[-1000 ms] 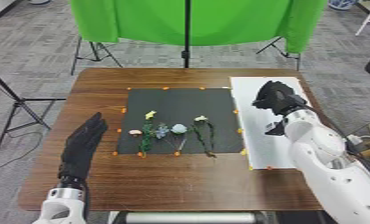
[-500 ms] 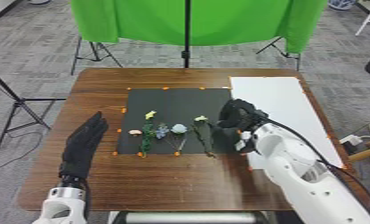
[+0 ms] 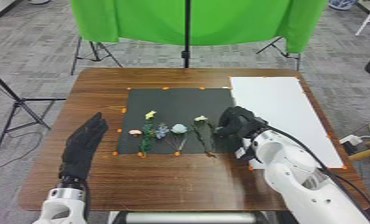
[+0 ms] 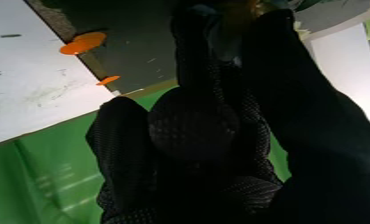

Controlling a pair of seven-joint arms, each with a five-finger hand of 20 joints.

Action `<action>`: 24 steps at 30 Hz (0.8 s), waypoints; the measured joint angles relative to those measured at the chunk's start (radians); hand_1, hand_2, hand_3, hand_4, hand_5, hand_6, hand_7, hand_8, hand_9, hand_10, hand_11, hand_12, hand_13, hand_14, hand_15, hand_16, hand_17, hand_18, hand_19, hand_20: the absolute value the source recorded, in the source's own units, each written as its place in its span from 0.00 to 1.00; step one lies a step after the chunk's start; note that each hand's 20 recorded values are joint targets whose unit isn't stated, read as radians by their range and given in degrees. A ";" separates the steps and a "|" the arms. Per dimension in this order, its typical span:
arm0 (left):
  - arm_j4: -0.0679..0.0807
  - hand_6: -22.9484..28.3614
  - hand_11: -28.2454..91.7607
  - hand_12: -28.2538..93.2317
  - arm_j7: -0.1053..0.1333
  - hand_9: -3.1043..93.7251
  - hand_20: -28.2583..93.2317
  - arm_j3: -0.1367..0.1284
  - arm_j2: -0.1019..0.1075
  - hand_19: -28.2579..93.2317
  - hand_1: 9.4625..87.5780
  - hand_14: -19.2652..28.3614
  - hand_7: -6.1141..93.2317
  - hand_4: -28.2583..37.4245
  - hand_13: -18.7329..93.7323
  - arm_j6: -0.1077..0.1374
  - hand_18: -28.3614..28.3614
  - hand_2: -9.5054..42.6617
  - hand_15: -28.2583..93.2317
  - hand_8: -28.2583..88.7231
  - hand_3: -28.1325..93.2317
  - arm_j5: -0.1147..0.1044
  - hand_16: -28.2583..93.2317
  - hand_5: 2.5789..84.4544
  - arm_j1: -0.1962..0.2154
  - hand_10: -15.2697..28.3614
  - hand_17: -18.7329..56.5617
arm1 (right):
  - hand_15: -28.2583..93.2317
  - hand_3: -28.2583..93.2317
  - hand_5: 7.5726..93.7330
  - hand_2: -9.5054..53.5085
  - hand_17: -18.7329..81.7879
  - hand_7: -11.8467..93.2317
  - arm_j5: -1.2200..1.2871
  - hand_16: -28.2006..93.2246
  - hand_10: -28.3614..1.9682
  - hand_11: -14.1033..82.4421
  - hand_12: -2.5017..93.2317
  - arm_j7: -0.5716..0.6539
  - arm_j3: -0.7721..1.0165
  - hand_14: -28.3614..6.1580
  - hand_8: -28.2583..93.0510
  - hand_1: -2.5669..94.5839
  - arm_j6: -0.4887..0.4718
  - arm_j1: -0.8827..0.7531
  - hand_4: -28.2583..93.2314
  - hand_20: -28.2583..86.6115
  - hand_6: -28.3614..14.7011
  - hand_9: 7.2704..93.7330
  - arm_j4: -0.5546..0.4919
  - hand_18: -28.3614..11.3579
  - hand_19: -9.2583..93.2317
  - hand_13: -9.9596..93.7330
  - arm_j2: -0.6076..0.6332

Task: Arrange flowers

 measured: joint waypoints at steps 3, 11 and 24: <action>0.000 0.48 0.30 0.36 0.000 0.43 0.38 -0.001 0.000 0.24 0.18 0.67 0.13 0.13 0.42 0.000 0.71 0.01 0.29 0.19 0.79 0.000 0.27 0.48 0.000 0.57 0.27 | 0.76 0.77 0.67 0.00 0.79 0.28 0.002 0.48 0.51 0.30 0.22 -0.001 0.013 0.78 0.20 0.52 -0.004 -0.006 0.07 0.76 0.69 0.75 -0.003 0.41 1.00 0.93 -0.004; 0.000 0.48 0.30 0.36 0.000 0.43 0.38 -0.001 -0.002 0.24 0.18 0.67 0.13 0.13 0.42 0.000 0.71 0.00 0.29 0.19 0.79 0.001 0.27 0.48 0.002 0.57 0.27 | 0.75 0.77 0.60 0.00 0.78 0.25 0.020 0.48 0.49 0.29 0.22 0.002 0.049 0.76 0.16 0.47 -0.040 -0.007 0.07 0.74 0.66 0.69 -0.022 0.40 1.00 0.92 -0.008; 0.000 0.48 0.30 0.36 0.000 0.43 0.38 0.000 -0.002 0.24 0.18 0.67 0.13 0.13 0.42 -0.005 0.71 0.00 0.29 0.19 0.79 0.002 0.27 0.48 -0.001 0.57 0.27 | 0.54 0.79 0.59 0.09 0.45 0.24 0.175 0.43 0.40 0.25 0.21 -0.016 0.196 0.38 0.17 0.26 0.127 -0.095 0.11 0.63 0.61 0.58 -0.135 0.25 0.67 0.65 -0.028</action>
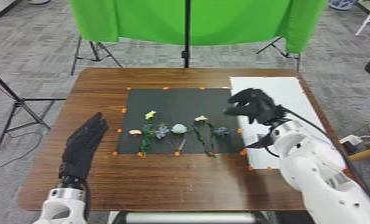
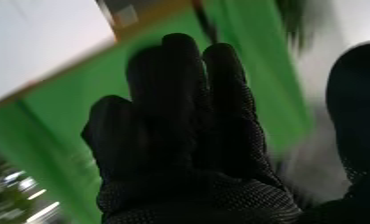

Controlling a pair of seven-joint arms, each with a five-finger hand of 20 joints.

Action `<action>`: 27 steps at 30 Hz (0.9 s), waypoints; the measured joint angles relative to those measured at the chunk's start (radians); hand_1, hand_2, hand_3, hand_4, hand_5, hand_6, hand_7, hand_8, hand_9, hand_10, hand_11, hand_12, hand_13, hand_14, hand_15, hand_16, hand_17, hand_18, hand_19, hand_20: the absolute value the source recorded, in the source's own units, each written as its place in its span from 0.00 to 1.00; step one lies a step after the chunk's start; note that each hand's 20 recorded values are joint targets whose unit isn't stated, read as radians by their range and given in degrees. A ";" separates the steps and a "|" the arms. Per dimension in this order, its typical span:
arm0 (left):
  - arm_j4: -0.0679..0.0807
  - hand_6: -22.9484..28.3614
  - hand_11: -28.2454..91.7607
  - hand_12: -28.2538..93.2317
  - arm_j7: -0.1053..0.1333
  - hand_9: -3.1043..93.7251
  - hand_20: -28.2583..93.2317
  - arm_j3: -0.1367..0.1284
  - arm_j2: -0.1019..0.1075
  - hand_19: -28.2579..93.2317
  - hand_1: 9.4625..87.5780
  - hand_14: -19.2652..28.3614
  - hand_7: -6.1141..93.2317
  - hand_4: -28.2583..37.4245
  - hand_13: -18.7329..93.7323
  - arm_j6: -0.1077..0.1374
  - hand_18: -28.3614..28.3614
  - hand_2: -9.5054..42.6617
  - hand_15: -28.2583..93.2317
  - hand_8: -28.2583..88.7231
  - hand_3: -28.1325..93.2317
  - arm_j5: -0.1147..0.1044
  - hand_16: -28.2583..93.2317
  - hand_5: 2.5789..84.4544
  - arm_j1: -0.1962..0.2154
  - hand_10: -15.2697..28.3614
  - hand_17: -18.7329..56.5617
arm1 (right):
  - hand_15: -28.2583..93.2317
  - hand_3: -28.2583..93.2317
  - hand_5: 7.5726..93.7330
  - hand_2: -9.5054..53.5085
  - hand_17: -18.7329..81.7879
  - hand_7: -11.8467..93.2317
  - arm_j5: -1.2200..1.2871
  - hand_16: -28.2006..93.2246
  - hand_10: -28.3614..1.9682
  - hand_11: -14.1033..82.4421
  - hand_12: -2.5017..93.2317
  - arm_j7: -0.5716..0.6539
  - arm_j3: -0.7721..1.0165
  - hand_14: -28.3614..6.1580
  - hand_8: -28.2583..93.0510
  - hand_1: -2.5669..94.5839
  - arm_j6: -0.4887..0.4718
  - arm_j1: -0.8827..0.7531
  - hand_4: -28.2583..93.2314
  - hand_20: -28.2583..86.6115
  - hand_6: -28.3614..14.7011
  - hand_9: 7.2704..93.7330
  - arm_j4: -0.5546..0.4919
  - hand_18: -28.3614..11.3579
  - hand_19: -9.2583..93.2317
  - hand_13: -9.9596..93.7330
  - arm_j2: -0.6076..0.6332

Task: Arrange flowers

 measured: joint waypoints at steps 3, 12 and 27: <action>0.000 0.48 0.30 0.36 -0.001 0.43 0.38 0.000 0.000 0.24 0.18 0.67 0.13 0.13 0.42 -0.003 0.71 0.00 0.29 0.19 0.79 0.006 0.27 0.48 -0.001 0.57 0.27 | 0.33 0.82 0.54 0.11 0.36 0.23 0.197 0.43 0.43 0.21 0.19 -0.085 0.082 0.41 0.17 0.22 0.187 -0.071 0.11 0.53 0.62 0.50 -0.023 0.34 0.32 0.49 -0.037; -0.005 0.48 0.30 0.36 -0.001 0.43 0.38 -0.001 0.000 0.24 0.18 0.67 0.13 0.13 0.42 -0.018 0.71 0.00 0.29 0.19 0.79 0.052 0.27 0.48 0.000 0.57 0.27 | 0.26 0.88 0.35 0.10 0.31 0.18 0.589 0.32 0.53 0.17 0.14 -0.215 0.414 0.60 0.18 0.12 -0.056 -0.278 0.11 0.46 0.66 0.32 -0.092 0.46 0.10 0.32 -0.256; -0.012 0.48 0.30 0.36 -0.002 0.43 0.38 -0.006 -0.001 0.24 0.18 0.68 0.13 0.13 0.42 -0.043 0.71 0.01 0.29 0.19 0.79 0.071 0.27 0.48 0.006 0.58 0.27 | 0.29 0.88 0.36 0.10 0.34 0.19 0.889 0.30 0.52 0.18 0.14 -0.326 0.340 0.55 0.18 0.11 -0.013 -0.448 0.10 0.47 0.66 0.32 -0.078 0.38 0.11 0.35 -0.362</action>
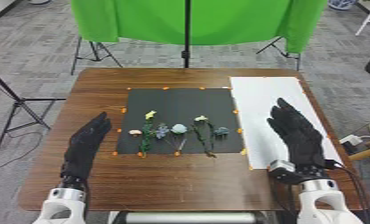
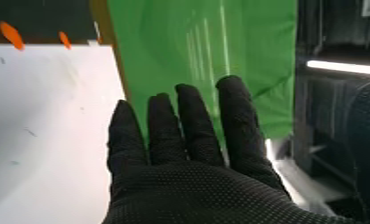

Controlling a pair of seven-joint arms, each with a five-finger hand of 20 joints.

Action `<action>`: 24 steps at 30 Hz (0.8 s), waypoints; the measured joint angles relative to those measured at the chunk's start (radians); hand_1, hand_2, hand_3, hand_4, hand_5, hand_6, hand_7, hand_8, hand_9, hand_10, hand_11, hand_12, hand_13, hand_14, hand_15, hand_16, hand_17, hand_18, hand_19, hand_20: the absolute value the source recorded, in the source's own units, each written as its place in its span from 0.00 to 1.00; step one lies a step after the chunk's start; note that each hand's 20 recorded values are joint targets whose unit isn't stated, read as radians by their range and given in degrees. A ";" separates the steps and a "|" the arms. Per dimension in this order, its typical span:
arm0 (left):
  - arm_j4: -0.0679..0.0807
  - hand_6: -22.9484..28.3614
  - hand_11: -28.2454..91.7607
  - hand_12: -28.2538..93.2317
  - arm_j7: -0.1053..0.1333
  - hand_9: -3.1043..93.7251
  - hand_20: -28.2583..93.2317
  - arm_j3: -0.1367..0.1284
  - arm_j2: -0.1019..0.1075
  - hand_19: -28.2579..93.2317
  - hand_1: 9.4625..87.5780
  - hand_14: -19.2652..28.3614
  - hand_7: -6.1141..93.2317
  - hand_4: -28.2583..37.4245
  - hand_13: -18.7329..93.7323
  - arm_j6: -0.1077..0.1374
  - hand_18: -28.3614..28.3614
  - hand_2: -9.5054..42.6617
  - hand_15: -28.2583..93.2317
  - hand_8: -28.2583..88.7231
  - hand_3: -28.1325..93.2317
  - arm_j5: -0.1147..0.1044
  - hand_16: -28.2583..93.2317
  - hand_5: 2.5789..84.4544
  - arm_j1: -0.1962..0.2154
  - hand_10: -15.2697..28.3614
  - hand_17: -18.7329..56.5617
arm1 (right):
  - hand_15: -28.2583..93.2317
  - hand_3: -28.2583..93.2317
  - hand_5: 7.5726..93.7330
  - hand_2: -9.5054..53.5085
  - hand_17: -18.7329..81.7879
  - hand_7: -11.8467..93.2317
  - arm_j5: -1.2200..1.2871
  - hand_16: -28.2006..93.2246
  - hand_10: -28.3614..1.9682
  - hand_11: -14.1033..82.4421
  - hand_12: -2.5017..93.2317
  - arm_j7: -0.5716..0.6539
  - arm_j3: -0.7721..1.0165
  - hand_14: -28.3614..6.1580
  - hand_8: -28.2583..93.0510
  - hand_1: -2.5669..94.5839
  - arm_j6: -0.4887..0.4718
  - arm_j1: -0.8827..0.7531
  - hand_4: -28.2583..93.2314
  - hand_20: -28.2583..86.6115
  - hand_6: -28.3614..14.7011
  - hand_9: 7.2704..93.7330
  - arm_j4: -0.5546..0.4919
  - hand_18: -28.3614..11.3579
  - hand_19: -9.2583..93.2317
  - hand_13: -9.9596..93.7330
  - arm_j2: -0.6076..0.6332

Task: Arrange flowers

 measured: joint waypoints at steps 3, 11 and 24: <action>0.000 0.48 0.30 0.36 -0.001 0.43 0.38 -0.001 0.000 0.24 0.18 0.68 0.13 0.13 0.42 -0.003 0.71 0.01 0.29 0.19 0.79 0.004 0.27 0.48 0.000 0.58 0.27 | 0.30 0.88 0.39 0.11 0.34 0.20 0.000 0.30 0.53 0.18 0.14 0.000 0.000 0.51 0.18 0.11 -0.001 0.001 0.10 0.48 0.65 0.33 -0.001 0.36 0.12 0.36 0.000; -0.002 0.48 0.30 0.36 -0.004 0.43 0.38 -0.004 -0.002 0.24 0.18 0.68 0.13 0.13 0.42 -0.005 0.71 0.01 0.29 0.20 0.79 0.005 0.27 0.48 0.001 0.58 0.27 | 0.31 0.88 0.47 0.13 0.34 0.21 0.002 0.32 0.51 0.18 0.15 0.003 0.003 0.44 0.17 0.11 0.001 0.001 0.10 0.48 0.64 0.34 -0.005 0.35 0.14 0.36 0.000; -0.004 0.48 0.30 0.36 -0.004 0.43 0.38 -0.007 -0.006 0.24 0.18 0.68 0.13 0.13 0.42 -0.005 0.71 0.01 0.29 0.19 0.79 0.006 0.27 0.48 0.005 0.58 0.27 | 0.31 0.87 0.46 0.14 0.34 0.21 0.006 0.34 0.50 0.19 0.16 0.011 0.001 0.42 0.18 0.11 0.005 -0.005 0.10 0.48 0.62 0.35 -0.010 0.31 0.15 0.38 -0.006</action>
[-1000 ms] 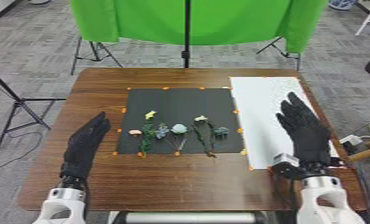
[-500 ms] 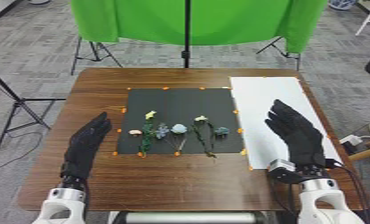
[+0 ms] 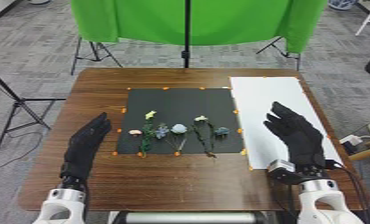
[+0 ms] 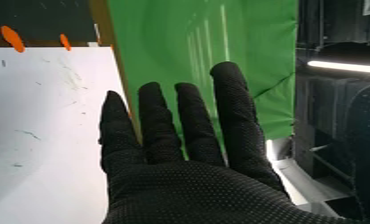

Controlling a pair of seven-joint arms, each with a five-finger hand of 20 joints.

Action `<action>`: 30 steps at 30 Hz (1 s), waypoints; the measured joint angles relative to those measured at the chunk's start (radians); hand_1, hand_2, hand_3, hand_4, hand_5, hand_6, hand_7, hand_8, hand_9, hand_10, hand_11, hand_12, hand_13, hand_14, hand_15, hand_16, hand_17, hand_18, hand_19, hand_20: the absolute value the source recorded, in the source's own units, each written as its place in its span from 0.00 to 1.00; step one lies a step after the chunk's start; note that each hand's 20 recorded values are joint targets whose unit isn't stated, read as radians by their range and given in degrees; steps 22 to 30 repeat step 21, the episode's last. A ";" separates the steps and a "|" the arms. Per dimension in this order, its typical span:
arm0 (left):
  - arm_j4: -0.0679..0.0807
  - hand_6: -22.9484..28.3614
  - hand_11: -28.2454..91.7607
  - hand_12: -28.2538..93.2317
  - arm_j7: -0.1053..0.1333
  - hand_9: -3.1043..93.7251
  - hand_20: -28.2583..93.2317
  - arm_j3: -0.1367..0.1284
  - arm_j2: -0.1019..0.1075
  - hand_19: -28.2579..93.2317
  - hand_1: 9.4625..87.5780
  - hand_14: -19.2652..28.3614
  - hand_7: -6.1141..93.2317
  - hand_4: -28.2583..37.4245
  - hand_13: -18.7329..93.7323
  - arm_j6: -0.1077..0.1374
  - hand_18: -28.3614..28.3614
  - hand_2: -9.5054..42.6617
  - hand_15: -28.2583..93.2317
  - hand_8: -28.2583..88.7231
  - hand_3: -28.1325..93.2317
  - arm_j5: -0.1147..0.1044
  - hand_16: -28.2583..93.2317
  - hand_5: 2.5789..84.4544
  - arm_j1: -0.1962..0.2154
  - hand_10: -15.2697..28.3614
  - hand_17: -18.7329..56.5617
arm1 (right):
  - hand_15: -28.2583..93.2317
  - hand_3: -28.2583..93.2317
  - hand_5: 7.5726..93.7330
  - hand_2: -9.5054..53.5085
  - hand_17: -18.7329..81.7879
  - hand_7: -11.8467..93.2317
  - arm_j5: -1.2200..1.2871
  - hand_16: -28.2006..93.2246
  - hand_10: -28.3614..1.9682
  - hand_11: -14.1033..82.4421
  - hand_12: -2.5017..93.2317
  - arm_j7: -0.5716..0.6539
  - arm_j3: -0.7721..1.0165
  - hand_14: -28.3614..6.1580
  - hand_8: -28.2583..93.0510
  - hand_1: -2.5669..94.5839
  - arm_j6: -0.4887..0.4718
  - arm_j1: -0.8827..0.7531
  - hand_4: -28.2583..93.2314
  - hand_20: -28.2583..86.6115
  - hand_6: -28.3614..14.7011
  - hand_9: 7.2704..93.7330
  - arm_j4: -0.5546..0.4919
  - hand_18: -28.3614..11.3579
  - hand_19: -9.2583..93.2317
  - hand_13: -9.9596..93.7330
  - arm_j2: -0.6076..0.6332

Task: Arrange flowers

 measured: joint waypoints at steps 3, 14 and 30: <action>0.000 0.48 0.30 0.36 0.000 0.43 0.38 0.000 0.000 0.24 0.18 0.68 0.13 0.13 0.42 0.002 0.71 0.01 0.29 0.19 0.79 -0.001 0.27 0.48 0.000 0.58 0.27 | 0.31 0.87 0.47 0.15 0.35 0.21 -0.005 0.34 0.49 0.19 0.16 0.002 0.000 0.42 0.17 0.11 -0.008 0.000 0.10 0.48 0.62 0.37 0.000 0.31 0.15 0.39 -0.001; 0.001 0.48 0.30 0.35 0.000 0.44 0.38 0.002 0.001 0.24 0.18 0.68 0.13 0.12 0.42 0.005 0.71 0.01 0.29 0.19 0.79 -0.001 0.27 0.48 -0.002 0.58 0.27 | 0.35 0.87 0.52 0.15 0.35 0.22 0.004 0.41 0.45 0.22 0.21 0.014 -0.002 0.39 0.17 0.11 -0.011 0.000 0.11 0.55 0.66 0.47 -0.003 0.27 0.29 0.47 -0.004; -0.001 0.48 0.31 0.35 -0.001 0.44 0.38 0.002 0.002 0.24 0.18 0.68 0.13 0.13 0.43 0.015 0.71 0.01 0.30 0.19 0.79 -0.009 0.27 0.49 0.002 0.58 0.27 | 0.54 0.84 0.62 0.17 0.39 0.25 0.212 0.47 0.42 0.30 0.25 0.005 -0.030 0.43 0.17 0.15 -0.073 0.020 0.11 0.69 0.67 0.67 -0.059 0.21 0.59 0.67 0.026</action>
